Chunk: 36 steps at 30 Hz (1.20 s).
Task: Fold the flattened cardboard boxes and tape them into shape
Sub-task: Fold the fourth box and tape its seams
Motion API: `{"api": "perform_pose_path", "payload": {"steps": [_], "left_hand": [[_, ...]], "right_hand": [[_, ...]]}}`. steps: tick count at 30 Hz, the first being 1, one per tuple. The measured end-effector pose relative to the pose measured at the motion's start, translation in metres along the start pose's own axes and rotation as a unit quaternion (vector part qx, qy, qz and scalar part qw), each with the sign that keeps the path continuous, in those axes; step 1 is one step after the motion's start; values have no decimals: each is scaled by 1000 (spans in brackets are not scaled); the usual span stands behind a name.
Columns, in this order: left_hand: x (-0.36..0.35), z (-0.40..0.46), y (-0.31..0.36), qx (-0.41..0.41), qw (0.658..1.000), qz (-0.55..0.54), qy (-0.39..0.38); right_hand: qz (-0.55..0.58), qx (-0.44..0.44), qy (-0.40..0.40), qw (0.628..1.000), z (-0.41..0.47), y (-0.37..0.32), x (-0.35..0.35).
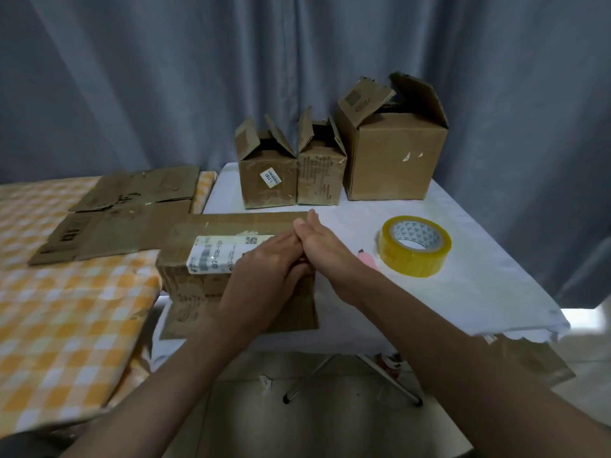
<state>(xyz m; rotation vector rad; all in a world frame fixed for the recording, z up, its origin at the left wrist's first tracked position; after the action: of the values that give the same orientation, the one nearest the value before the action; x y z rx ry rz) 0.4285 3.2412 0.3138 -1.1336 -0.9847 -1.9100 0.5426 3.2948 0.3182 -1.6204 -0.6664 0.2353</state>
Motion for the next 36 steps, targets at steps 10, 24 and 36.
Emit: {"api": "perform_pose_path", "payload": {"steps": [10,24,36], "left_hand": [[19,-2,-31,-33,989,-70,-129],[68,-18,-88,195,966,-40,-164],[76,-25,-88,174,961,30,-215]], "right_hand": [[9,-3,12,1000,6,9,-4],[-224,17,-11,974,-21,-9,23],[-81,34,143,986,11,2,33]]}}
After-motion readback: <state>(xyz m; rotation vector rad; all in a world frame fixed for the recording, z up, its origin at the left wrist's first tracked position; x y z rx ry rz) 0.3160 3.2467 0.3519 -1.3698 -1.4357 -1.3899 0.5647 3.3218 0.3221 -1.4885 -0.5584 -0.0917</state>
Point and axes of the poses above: each hand's wrist, its own z-axis towards the middle knuckle, its own x-axis out of the back of the hand, y = z × x, the point moved 2 cm from there along z, towards the middle knuckle, and after that the axes turned 14 degrees about -y, right-handed, at the moved point
